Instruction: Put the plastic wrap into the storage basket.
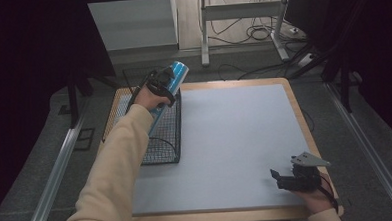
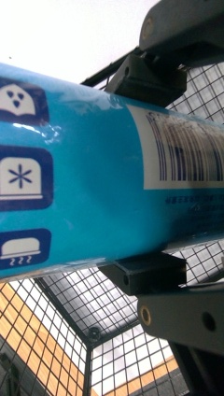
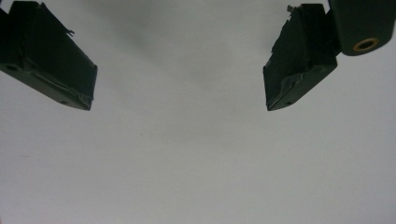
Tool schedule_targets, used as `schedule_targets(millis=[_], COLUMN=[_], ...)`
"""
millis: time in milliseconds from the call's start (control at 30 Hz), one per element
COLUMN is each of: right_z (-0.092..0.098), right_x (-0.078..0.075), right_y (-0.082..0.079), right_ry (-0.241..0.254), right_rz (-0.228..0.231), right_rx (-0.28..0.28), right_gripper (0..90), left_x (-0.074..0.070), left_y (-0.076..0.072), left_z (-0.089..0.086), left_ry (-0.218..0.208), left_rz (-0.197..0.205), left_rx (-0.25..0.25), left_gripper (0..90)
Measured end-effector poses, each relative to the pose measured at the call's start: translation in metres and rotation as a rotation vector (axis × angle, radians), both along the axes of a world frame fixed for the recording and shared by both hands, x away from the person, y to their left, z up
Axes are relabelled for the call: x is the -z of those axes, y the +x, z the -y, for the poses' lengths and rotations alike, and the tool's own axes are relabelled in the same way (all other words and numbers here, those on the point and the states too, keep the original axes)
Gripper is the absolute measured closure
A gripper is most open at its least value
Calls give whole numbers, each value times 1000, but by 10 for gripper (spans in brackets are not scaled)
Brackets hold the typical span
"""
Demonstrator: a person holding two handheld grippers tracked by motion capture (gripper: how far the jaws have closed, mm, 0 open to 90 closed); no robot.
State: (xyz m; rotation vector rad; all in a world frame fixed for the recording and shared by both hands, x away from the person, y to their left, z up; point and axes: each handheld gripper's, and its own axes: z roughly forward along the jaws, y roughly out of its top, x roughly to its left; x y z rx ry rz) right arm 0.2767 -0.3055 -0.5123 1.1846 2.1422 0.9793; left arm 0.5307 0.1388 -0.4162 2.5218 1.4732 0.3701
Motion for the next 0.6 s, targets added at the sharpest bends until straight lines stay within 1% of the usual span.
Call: schedule_targets(millis=[100, 200, 233, 267, 500, 600], right_z=[-1, 0, 0, 0, 0, 0], right_x=[0, 0, 0, 0, 0, 0], right_y=[0, -1, -1, -1, -1, -1], right_ry=[-3, -3, -3, -3, -4, -5], right_rz=[0, 1, 1, 2, 3, 5], right_rx=[1, 3, 3, 3, 1, 0], right_gripper=[100, 100, 100, 100, 100, 100], left_x=[6, 9, 11, 12, 16, 17], left_y=[3, 4, 6, 6, 8, 8], left_z=[1, 1, 2, 2, -2, -3], left_ry=[5, 11, 28, 32, 33, 30], left_rz=[-7, -3, 2, -1, 8, 12], left_rx=[-3, -10, -11, -12, -38, -40], left_gripper=[319, 318, 318, 318, 317, 316])
